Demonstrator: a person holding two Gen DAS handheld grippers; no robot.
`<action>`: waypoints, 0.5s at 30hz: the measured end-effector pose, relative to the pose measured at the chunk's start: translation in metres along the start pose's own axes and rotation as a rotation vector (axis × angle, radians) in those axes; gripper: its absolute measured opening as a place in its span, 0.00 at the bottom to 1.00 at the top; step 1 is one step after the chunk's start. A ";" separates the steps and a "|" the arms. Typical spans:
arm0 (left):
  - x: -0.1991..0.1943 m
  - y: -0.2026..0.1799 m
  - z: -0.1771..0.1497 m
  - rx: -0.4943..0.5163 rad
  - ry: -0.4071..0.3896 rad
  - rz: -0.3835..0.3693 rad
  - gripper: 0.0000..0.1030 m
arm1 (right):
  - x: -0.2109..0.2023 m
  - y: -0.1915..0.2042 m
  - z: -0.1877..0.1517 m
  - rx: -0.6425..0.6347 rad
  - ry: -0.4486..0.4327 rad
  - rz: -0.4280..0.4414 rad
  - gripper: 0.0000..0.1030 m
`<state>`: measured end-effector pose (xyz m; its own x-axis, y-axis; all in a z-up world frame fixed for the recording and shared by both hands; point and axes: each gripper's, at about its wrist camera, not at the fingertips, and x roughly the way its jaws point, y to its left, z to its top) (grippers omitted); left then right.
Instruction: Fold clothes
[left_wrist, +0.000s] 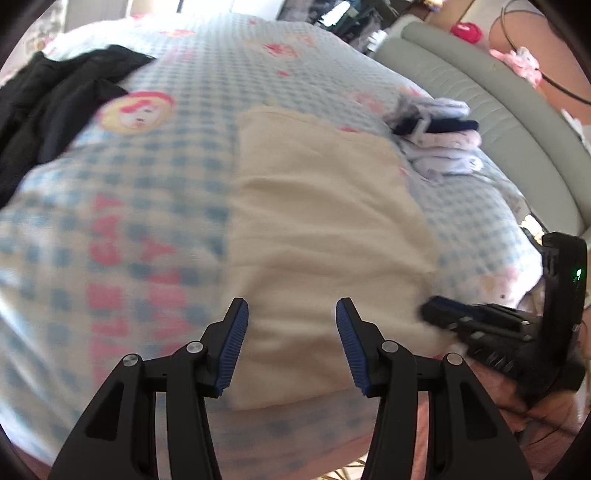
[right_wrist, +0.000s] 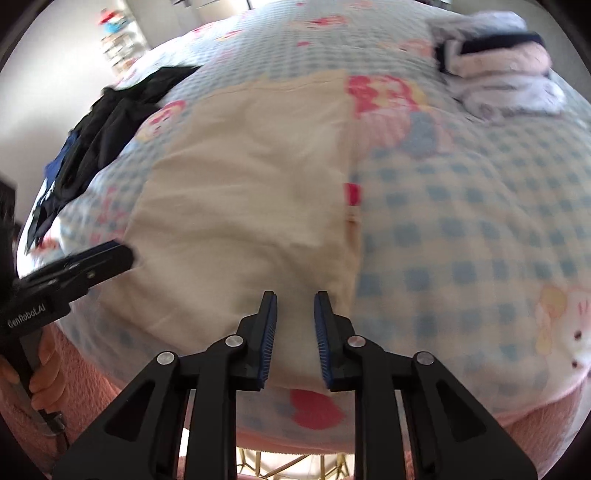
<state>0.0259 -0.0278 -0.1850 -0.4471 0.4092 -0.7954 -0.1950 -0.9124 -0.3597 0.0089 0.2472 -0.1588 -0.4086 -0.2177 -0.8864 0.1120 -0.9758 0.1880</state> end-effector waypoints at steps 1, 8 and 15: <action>-0.003 0.005 0.001 -0.013 -0.007 0.003 0.50 | -0.006 -0.001 0.001 0.006 -0.015 -0.001 0.20; -0.003 0.003 0.005 -0.050 -0.036 -0.059 0.63 | -0.015 0.004 0.018 0.006 -0.061 0.076 0.31; 0.034 -0.015 -0.006 0.048 0.048 0.124 0.65 | 0.006 0.003 0.001 -0.005 -0.033 0.015 0.30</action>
<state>0.0183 -0.0004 -0.2096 -0.4279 0.2920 -0.8553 -0.1830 -0.9548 -0.2343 0.0057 0.2427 -0.1629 -0.4366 -0.2332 -0.8689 0.1228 -0.9722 0.1993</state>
